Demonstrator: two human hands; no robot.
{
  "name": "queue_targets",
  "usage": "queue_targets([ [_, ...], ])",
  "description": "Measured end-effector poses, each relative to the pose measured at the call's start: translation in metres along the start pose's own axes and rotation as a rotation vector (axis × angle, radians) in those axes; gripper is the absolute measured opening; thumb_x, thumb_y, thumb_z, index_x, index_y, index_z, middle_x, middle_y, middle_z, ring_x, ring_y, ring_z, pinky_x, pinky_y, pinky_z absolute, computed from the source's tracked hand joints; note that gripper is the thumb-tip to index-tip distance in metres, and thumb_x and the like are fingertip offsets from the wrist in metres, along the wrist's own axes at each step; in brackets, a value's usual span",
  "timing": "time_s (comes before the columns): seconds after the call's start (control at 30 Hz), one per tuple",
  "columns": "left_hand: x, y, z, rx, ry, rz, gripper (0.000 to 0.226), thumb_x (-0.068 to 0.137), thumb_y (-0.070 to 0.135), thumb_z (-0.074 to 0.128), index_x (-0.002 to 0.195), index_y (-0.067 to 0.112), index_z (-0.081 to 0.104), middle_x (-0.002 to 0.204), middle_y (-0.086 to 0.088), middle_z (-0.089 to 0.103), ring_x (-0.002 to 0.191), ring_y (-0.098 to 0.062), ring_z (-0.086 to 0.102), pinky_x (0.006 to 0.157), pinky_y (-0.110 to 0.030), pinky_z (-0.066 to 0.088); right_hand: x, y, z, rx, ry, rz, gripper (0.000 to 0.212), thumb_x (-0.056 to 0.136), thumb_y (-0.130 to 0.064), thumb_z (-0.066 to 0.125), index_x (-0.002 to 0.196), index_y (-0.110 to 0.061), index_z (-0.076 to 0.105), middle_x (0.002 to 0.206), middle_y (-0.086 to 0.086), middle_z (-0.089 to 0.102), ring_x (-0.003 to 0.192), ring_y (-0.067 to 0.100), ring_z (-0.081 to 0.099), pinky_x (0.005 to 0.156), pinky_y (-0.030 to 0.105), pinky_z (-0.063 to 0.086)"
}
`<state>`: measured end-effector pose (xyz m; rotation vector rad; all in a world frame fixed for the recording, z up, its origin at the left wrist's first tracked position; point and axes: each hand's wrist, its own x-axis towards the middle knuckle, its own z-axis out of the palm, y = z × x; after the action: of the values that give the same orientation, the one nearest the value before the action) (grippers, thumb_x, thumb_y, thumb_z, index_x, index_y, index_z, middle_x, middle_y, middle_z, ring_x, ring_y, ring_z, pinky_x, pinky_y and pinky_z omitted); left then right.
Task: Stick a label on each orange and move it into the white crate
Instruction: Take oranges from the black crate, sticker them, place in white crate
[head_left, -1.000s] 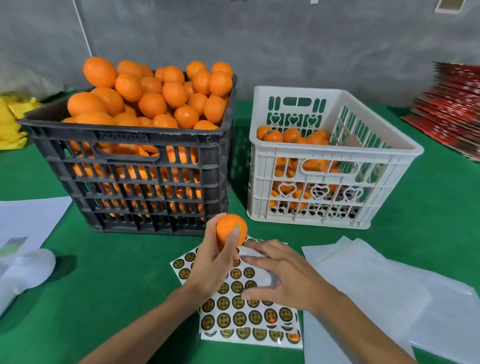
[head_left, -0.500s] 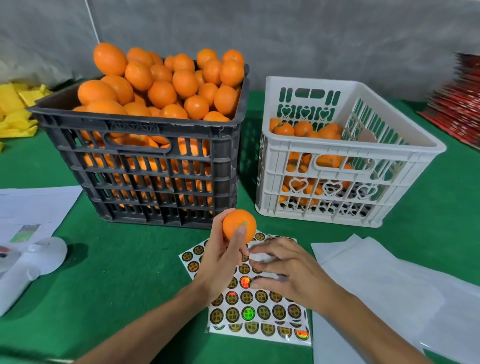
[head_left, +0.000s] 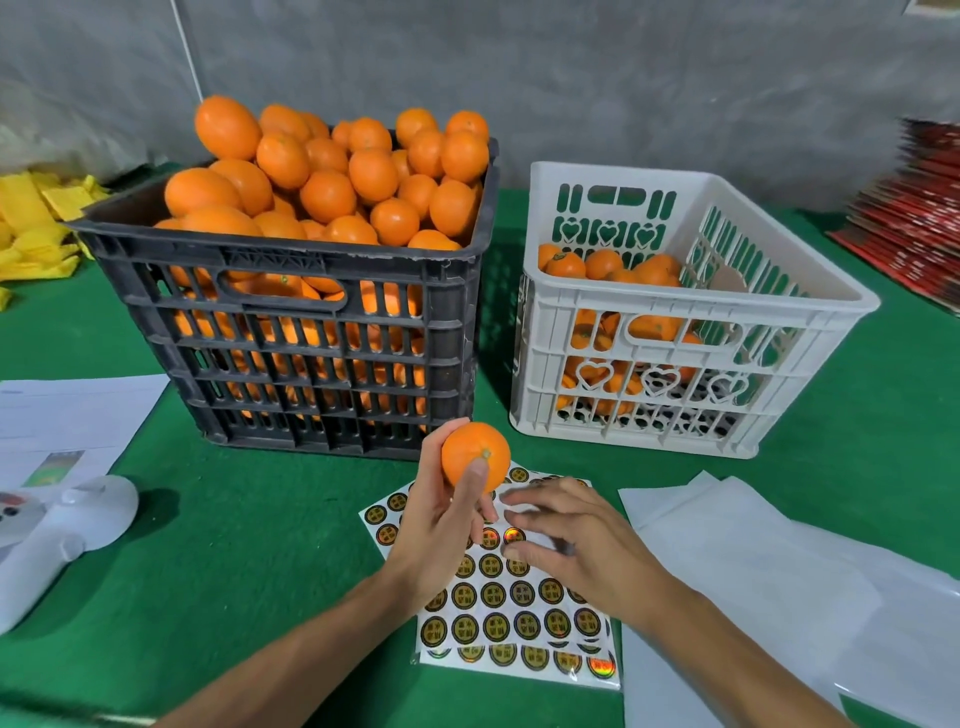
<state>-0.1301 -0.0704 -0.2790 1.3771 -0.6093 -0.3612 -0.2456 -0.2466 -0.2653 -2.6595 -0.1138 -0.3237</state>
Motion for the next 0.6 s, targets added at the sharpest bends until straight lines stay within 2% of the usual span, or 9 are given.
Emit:
queue_targets([
  [0.13, -0.001, 0.001, 0.001, 0.016, -0.015, 0.016, 0.063, 0.095, 0.071, 0.059, 0.149, 0.046, 0.039, 0.080, -0.007, 0.068, 0.064, -0.024, 0.060, 0.061, -0.035, 0.053, -0.001, -0.001, 0.003, 0.056, 0.058, 0.007, 0.044, 0.094, -0.056, 0.064, 0.119, -0.022, 0.077, 0.134, -0.020, 0.062, 0.125, 0.004, 0.051, 0.105, 0.034, 0.043],
  [0.33, 0.002, -0.002, 0.000, 0.033, -0.006, -0.001, 0.064, 0.092, 0.074, 0.058, 0.148, 0.048, 0.039, 0.080, -0.011, 0.069, 0.062, -0.026, 0.059, 0.061, -0.036, 0.054, -0.002, -0.003, 0.005, 0.060, 0.151, -0.066, 0.032, 0.094, -0.044, 0.074, 0.114, -0.020, 0.077, 0.123, -0.016, 0.068, 0.116, 0.008, 0.059, 0.098, 0.037, 0.047],
  [0.5, 0.005, -0.008, -0.001, 0.016, -0.009, -0.048, 0.064, 0.092, 0.074, 0.060, 0.148, 0.049, 0.039, 0.085, -0.005, 0.070, 0.068, -0.033, 0.060, 0.063, -0.044, 0.053, -0.003, -0.006, 0.002, 0.078, 0.196, -0.155, 0.014, 0.093, -0.032, 0.078, 0.104, -0.024, 0.080, 0.119, -0.018, 0.070, 0.117, 0.006, 0.061, 0.099, 0.036, 0.046],
  [0.6, 0.007, -0.012, -0.002, 0.039, -0.019, -0.058, 0.063, 0.093, 0.074, 0.058, 0.147, 0.051, 0.038, 0.084, -0.005, 0.070, 0.067, -0.029, 0.061, 0.062, -0.039, 0.054, -0.001, -0.014, -0.003, 0.413, 0.248, -0.020, 0.009, 0.096, -0.031, 0.074, 0.103, -0.028, 0.079, 0.119, -0.015, 0.071, 0.119, 0.014, 0.063, 0.105, 0.028, 0.043],
])
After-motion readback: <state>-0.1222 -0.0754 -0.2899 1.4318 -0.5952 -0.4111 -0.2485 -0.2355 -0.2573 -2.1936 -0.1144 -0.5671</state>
